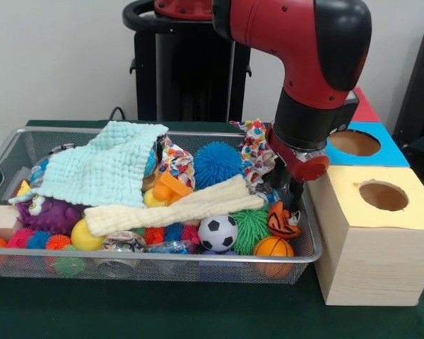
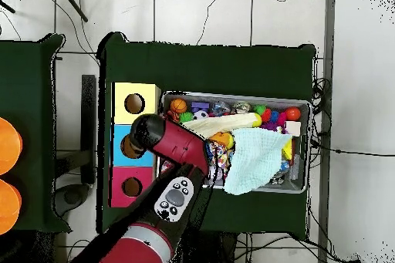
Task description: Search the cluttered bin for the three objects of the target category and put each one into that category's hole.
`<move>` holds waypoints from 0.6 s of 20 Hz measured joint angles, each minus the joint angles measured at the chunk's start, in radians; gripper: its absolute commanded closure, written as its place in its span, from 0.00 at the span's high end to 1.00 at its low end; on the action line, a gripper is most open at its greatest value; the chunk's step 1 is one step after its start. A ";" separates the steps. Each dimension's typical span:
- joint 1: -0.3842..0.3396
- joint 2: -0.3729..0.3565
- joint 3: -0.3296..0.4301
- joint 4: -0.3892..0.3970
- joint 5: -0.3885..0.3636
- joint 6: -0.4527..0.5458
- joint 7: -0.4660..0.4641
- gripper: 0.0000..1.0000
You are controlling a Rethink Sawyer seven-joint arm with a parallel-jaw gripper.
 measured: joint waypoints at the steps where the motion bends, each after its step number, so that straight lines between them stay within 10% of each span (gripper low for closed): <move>1: 0.002 0.002 -0.007 -0.010 0.000 0.008 0.000 1.00; 12: 0.027 -0.021 -0.020 -0.019 0.000 0.010 0.000 1.00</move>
